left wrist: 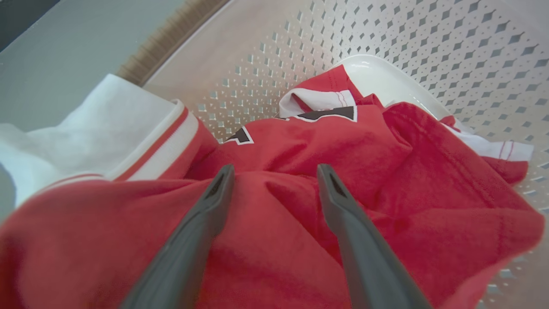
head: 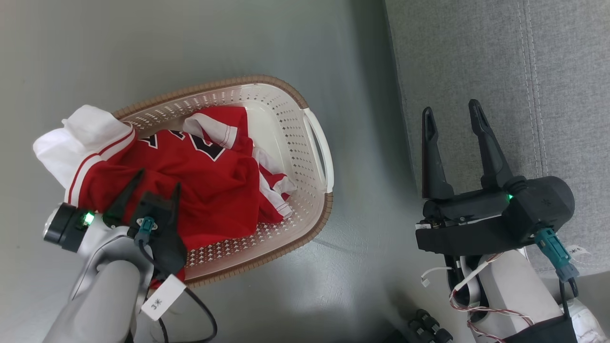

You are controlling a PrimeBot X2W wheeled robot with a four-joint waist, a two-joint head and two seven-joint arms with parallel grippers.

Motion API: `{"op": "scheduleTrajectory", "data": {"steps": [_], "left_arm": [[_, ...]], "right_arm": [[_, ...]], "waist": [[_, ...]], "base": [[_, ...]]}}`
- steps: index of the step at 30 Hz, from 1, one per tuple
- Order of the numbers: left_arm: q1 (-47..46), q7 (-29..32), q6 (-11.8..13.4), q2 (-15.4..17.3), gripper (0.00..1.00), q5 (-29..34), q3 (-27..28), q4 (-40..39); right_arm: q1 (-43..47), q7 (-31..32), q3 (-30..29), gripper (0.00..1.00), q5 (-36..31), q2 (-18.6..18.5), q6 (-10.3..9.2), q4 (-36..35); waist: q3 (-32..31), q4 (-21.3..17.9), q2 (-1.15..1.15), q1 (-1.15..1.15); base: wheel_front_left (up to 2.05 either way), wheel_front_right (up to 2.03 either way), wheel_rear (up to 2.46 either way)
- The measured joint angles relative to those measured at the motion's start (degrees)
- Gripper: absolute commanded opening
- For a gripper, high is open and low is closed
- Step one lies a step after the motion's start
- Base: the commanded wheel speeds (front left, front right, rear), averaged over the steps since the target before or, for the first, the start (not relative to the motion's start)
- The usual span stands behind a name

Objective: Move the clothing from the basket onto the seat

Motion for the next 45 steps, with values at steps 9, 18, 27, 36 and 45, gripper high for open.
{"op": "scheduleTrajectory", "data": {"steps": [9, 18, 27, 36, 45], "left_arm": [[-2.2, 3.3, 1.5, 0.7, 0.43, 4.2, -2.8, 3.4], [-2.9, 5.0, 1.8, 0.4, 0.00, 6.0, -4.8, 5.5], [-2.9, 2.3, -0.4, -2.1, 0.00, 4.2, -5.2, 4.9], [-2.9, -2.7, -3.4, -5.6, 0.00, -0.6, -4.0, 2.2], [-2.9, -4.2, -6.0, -8.6, 0.00, -4.5, -3.6, -2.0]], "right_arm": [[-0.2, 0.0, 0.5, 1.00, 0.4, 0.1, 0.00, 1.0], [-1.1, 0.0, 0.7, 1.00, 0.9, 0.2, 0.00, 1.9], [-1.2, 0.0, 1.1, 1.00, 2.0, 0.2, -0.41, 3.5], [-1.1, 0.0, 0.3, 1.00, 2.5, 0.2, -0.42, 6.5], [-0.9, 0.0, -1.3, 1.00, 2.4, 0.2, -0.34, 9.2]], "waist": [[0.2, -0.6, 0.00, 0.00], [-0.1, -0.9, 0.00, 0.00], [-2.3, -0.7, -0.01, 0.00], [-6.8, 0.3, -0.01, 0.00], [-14.2, 2.3, -0.01, 0.00]], "base": [[0.00, 0.00, 0.00], [0.00, 0.00, 0.00], [0.00, 0.00, 0.00], [0.00, 0.00, 0.00], [0.00, 0.00, 0.00]]}}
